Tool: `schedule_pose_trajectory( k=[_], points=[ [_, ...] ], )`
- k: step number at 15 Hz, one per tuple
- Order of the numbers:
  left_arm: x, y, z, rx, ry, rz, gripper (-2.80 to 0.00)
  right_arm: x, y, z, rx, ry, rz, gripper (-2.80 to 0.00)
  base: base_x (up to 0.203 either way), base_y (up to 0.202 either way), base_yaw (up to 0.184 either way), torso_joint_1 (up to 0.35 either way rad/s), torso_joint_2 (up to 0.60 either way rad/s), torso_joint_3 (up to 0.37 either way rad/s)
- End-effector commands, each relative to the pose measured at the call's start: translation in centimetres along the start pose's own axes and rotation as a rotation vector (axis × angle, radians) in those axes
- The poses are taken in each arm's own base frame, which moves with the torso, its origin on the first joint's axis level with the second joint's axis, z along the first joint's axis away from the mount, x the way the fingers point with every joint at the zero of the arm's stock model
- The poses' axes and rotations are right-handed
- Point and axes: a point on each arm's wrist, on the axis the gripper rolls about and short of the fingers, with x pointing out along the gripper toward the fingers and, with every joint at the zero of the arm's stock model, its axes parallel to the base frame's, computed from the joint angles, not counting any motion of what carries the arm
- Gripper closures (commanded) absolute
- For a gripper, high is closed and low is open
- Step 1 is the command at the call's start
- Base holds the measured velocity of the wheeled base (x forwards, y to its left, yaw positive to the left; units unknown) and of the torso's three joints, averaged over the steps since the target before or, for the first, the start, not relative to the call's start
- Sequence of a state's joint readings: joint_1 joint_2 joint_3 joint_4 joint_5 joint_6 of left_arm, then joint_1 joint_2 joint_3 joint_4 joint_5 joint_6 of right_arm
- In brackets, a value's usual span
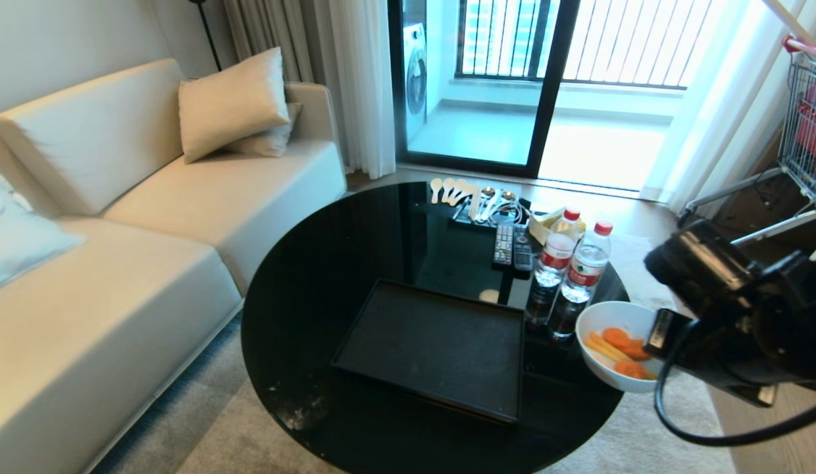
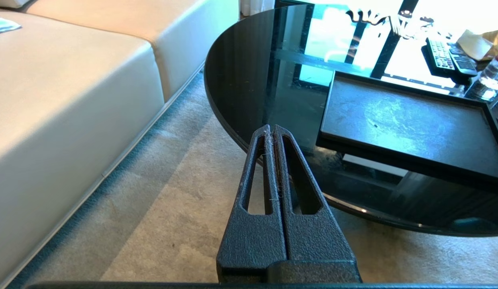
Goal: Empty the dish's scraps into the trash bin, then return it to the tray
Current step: Move the bowl over the trash can
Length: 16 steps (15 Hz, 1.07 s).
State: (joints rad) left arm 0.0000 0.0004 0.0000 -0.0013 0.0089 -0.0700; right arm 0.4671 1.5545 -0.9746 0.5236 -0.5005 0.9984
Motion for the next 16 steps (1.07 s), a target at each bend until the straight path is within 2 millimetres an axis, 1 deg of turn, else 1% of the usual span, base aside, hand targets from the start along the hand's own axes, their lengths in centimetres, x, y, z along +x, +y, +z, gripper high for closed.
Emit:
schedule_pose_trajectory(
  k=[1,3,5,8,9,11,16],
  points=[
    [0.0,0.0,0.0,-0.001,-0.001,0.0,0.0,-2.0,-4.9,-0.1,0.088,-0.04,-0.01,0.0,0.0,0.0,0.0,0.0,0.0,0.0],
    [0.0,0.0,0.0,-0.001,-0.001,0.0,0.0,-2.3,-8.1,-1.1,0.134,-0.051,-0.057,0.0,0.0,0.0,0.0,0.0,0.0,0.0],
    [0.0,0.0,0.0,-0.001,-0.001,0.0,0.0,-2.2,-10.9,-2.7,0.159,-0.047,-0.102,0.0,0.0,0.0,0.0,0.0,0.0,0.0],
    [0.0,0.0,0.0,-0.001,-0.001,0.0,0.0,-3.0,-13.6,-4.4,0.177,-0.051,-0.114,0.0,0.0,0.0,0.0,0.0,0.0,0.0],
    [0.0,0.0,0.0,-0.001,-0.001,0.0,0.0,-2.9,-14.3,-5.2,0.17,-0.038,-0.129,0.0,0.0,0.0,0.0,0.0,0.0,0.0],
    [0.0,0.0,0.0,-0.001,-0.001,0.0,0.0,-2.5,-15.1,-6.1,0.165,-0.019,-0.135,0.0,0.0,0.0,0.0,0.0,0.0,0.0],
    [0.0,0.0,0.0,-0.001,-0.001,0.0,0.0,-3.1,-15.8,-6.6,0.19,-0.003,-0.058,0.0,0.0,0.0,0.0,0.0,0.0,0.0]
  ],
)
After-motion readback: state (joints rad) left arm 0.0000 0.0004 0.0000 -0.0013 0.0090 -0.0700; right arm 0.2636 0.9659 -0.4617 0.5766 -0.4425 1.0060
